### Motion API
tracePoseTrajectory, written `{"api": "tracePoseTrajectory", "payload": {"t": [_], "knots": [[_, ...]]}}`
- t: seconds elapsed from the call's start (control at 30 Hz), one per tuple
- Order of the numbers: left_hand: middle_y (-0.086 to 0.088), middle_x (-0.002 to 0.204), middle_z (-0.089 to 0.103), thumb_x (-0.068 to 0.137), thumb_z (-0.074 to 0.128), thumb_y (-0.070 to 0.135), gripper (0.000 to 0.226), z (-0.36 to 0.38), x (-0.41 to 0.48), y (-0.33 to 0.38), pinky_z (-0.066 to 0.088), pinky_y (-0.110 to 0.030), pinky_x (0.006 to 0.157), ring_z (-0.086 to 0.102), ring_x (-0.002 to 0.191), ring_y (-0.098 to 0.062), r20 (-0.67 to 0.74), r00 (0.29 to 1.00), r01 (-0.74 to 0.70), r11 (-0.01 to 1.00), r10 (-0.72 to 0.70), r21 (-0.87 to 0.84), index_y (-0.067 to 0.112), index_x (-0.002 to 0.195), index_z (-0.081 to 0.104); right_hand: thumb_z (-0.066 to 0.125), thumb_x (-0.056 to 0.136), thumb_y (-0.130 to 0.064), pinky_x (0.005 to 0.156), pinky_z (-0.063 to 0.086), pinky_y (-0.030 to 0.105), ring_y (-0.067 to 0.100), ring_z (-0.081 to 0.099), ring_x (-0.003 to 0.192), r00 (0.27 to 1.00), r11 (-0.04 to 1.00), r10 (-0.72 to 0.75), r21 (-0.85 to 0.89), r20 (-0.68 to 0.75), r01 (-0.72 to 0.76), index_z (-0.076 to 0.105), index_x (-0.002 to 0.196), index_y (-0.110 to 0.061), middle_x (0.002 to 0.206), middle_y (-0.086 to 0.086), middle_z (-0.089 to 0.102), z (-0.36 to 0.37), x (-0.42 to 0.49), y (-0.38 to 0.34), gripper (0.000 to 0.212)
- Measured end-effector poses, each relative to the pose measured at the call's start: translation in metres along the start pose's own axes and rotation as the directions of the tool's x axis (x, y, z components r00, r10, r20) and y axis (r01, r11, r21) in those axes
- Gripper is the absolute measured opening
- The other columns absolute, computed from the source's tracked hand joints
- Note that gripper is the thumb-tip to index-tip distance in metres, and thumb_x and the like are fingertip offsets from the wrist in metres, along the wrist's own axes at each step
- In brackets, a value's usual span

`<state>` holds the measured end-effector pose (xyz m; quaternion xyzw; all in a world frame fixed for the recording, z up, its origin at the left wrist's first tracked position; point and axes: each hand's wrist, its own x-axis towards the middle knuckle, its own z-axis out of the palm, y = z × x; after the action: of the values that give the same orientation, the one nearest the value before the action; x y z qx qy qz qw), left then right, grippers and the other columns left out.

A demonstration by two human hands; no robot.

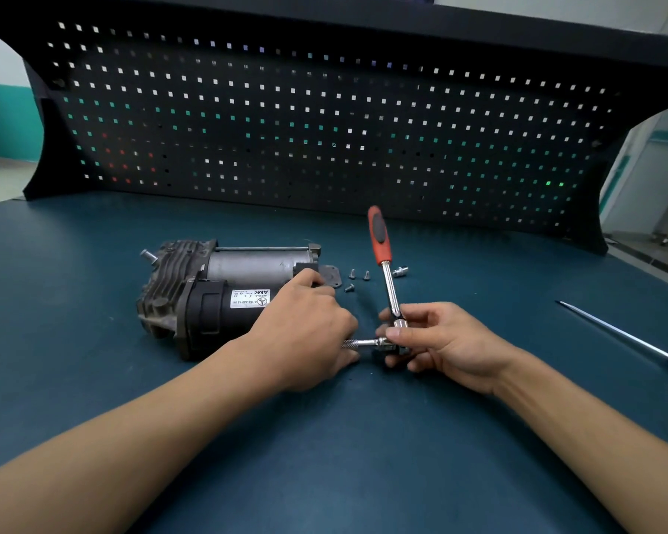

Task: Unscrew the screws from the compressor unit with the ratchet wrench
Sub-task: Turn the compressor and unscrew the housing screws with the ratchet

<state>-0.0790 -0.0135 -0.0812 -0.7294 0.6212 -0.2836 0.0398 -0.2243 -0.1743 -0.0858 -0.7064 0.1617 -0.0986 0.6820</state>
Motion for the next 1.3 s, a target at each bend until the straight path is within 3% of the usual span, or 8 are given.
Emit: {"api": "tracePoseTrajectory", "payload": {"t": [0.27, 0.4, 0.53, 0.7, 0.83, 1.0, 1.13, 1.3], "knots": [[0.004, 0.080, 0.068, 0.093, 0.042, 0.064, 0.046, 0.001, -0.001, -0.001, 0.028, -0.035, 0.096, 0.059, 0.091, -0.019, -0.024, 1.000, -0.014, 1.000, 0.014, 0.006, 0.025, 0.082, 0.063, 0.076, 0.073, 0.011, 0.045, 0.047, 0.022, 0.017, 0.069, 0.068, 0.990, 0.988, -0.142, -0.066, -0.022, 0.141, 0.073, 0.094, -0.016, 0.090, 0.004, 0.075, 0.002, -0.001, 0.005, 0.035], [0.004, 0.078, 0.067, 0.095, 0.035, 0.065, 0.046, 0.000, -0.001, -0.002, 0.030, -0.035, 0.098, 0.058, 0.089, -0.019, -0.029, 1.000, -0.003, 1.000, 0.002, -0.028, 0.029, 0.074, 0.053, 0.075, 0.074, 0.013, 0.044, 0.046, 0.021, 0.015, 0.067, 0.067, 0.984, 0.982, -0.174, -0.076, -0.023, 0.172, 0.077, 0.087, -0.021, 0.089, 0.003, 0.075, 0.002, -0.001, 0.006, 0.037], [0.005, 0.079, 0.068, 0.096, 0.031, 0.064, 0.051, 0.002, 0.000, -0.002, 0.030, -0.035, 0.099, 0.058, 0.089, -0.017, -0.020, 1.000, 0.001, 1.000, -0.002, -0.024, 0.027, 0.079, 0.061, 0.075, 0.074, 0.017, 0.047, 0.048, 0.022, 0.012, 0.063, 0.062, 0.979, 0.972, -0.205, -0.123, -0.024, 0.200, 0.077, 0.080, -0.019, 0.084, 0.000, 0.073, 0.002, -0.001, 0.008, 0.037], [0.005, 0.083, 0.069, 0.097, 0.037, 0.059, 0.042, 0.002, 0.000, -0.002, 0.031, -0.036, 0.097, 0.058, 0.089, -0.019, -0.014, 0.999, -0.029, 1.000, 0.029, -0.003, 0.027, 0.081, 0.059, 0.071, 0.073, 0.023, 0.049, 0.048, 0.024, 0.018, 0.054, 0.058, 0.961, 0.936, -0.278, -0.223, 0.003, 0.272, 0.075, 0.067, -0.022, 0.086, 0.019, 0.067, 0.003, -0.001, 0.011, 0.046], [0.005, 0.083, 0.069, 0.097, 0.040, 0.057, 0.034, 0.000, -0.002, -0.003, 0.032, -0.037, 0.097, 0.058, 0.089, -0.019, -0.021, 0.999, -0.040, 0.999, 0.040, -0.009, 0.031, 0.077, 0.046, 0.077, 0.071, 0.011, 0.059, 0.052, 0.030, 0.022, 0.063, 0.076, 0.948, 0.914, -0.304, -0.250, 0.098, 0.319, 0.074, 0.071, -0.013, 0.097, 0.001, 0.073, 0.000, -0.003, 0.012, 0.024], [0.005, 0.082, 0.069, 0.096, 0.043, 0.058, 0.033, 0.000, -0.001, -0.002, 0.030, -0.036, 0.096, 0.059, 0.089, -0.019, -0.021, 0.999, -0.025, 1.000, 0.025, -0.006, 0.031, 0.077, 0.043, 0.078, 0.070, 0.019, 0.080, 0.057, 0.027, 0.009, 0.070, 0.088, 0.956, 0.909, -0.285, -0.299, 0.065, 0.291, 0.078, 0.072, -0.026, 0.097, -0.006, 0.077, -0.002, 0.005, 0.014, 0.045], [0.005, 0.084, 0.069, 0.096, 0.043, 0.058, 0.034, 0.000, -0.001, -0.001, 0.029, -0.035, 0.096, 0.059, 0.091, -0.018, 0.000, 1.000, -0.009, 1.000, 0.009, 0.004, 0.030, 0.082, 0.054, 0.082, 0.069, 0.012, 0.066, 0.056, 0.025, 0.014, 0.070, 0.088, 0.970, 0.947, -0.239, -0.207, 0.053, 0.245, 0.078, 0.074, -0.023, 0.105, -0.001, 0.076, 0.000, 0.001, 0.011, 0.036], [0.003, 0.088, 0.069, 0.096, 0.043, 0.058, 0.037, 0.001, 0.002, 0.000, 0.027, -0.035, 0.099, 0.060, 0.096, -0.019, 0.032, 0.999, 0.010, 1.000, -0.010, 0.003, 0.027, 0.090, 0.062, 0.081, 0.069, 0.008, 0.046, 0.037, 0.018, 0.014, 0.063, 0.077, 0.982, 0.969, -0.168, -0.197, -0.088, 0.148, 0.079, 0.070, -0.026, 0.102, 0.007, 0.077, 0.007, 0.004, 0.006, 0.034]]}}
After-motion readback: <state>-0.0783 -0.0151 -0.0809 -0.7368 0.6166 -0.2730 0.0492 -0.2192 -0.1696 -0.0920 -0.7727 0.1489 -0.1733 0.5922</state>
